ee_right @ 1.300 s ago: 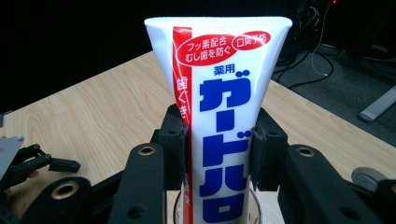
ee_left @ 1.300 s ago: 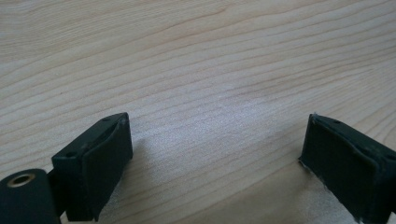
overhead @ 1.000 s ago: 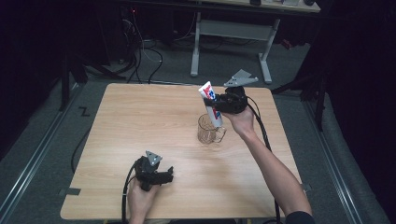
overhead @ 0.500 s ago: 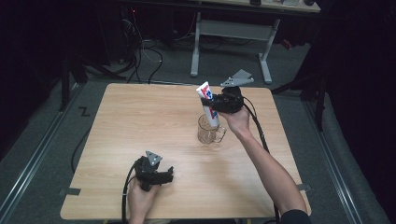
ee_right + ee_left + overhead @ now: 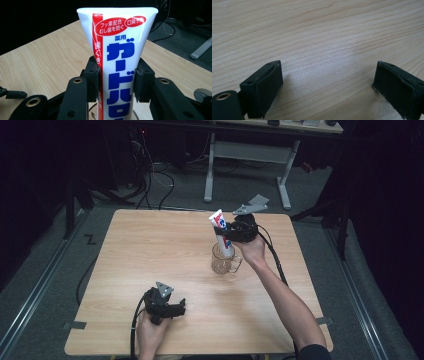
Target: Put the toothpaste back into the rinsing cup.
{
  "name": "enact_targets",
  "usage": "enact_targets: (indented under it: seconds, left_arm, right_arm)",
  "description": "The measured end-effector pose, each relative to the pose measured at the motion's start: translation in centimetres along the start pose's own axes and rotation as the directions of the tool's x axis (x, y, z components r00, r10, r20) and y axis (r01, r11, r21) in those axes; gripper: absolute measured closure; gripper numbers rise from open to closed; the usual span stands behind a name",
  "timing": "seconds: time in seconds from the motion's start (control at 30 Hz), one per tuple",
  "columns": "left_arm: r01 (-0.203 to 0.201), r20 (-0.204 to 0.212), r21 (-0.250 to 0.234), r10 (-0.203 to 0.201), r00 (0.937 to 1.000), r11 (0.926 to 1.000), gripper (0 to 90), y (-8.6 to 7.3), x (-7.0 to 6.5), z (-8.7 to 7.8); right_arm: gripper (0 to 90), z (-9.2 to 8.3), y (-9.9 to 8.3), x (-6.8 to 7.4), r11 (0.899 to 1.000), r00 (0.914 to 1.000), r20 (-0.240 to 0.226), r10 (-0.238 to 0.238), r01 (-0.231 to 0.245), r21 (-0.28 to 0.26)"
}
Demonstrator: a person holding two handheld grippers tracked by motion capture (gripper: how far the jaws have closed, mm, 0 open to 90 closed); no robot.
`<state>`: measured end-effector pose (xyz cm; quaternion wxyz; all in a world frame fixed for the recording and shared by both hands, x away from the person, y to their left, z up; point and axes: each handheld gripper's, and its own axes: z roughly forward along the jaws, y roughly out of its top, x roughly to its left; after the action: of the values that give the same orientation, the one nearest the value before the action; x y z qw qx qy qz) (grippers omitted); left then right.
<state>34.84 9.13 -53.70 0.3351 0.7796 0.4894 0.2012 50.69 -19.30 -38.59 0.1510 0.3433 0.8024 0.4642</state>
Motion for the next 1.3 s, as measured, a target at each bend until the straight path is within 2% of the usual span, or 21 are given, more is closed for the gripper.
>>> enact_targets:
  seconds: [0.43,1.3]
  left_arm:
    - [-0.001,0.0,0.001,0.001,1.0,1.0,8.9,0.0,0.0,0.0]
    - [0.0,0.001,0.0,0.0,1.0,1.0,8.9,0.0,0.0,0.0]
  right_arm:
    - [62.1,0.9,-0.7,-0.1,0.999,1.0,0.009,-0.002,0.001,0.035]
    - [61.4,1.5,-1.9,-0.4,0.997,0.9999,0.015,-0.002,0.001,0.071]
